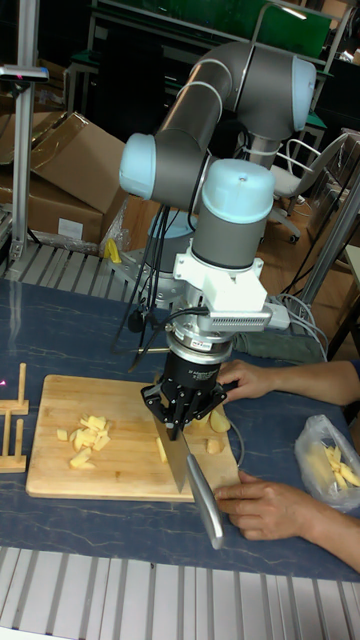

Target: Chop the potatoes

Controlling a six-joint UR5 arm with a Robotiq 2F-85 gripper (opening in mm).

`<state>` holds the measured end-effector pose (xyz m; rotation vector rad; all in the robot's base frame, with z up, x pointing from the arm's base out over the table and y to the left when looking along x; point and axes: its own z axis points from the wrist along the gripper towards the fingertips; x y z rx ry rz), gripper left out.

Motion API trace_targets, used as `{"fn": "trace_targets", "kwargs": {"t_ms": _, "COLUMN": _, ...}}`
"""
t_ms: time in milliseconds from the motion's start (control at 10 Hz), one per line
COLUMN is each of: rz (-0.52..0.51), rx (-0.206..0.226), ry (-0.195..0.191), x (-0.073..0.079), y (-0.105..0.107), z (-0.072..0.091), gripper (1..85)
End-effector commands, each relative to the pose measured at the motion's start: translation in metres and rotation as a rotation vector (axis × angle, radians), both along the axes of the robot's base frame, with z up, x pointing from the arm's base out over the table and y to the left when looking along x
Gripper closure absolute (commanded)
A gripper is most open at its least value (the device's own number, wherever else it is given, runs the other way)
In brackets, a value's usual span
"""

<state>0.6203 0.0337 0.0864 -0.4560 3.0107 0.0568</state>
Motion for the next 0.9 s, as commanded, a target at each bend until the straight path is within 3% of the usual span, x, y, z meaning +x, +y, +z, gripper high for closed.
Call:
{"fn": "trace_targets", "kwargs": {"t_ms": 0, "rz": -0.003, "rx": 0.012, "ry": -0.006, "x": 0.0019, "y": 0.0011, "z": -0.0027, "gripper": 84.7}}
{"fn": "trace_targets", "kwargs": {"t_ms": 800, "rz": -0.009, "rx": 0.014, "ry": -0.004, "x": 0.0013, "y": 0.0038, "z": -0.0051, "gripper": 84.7}}
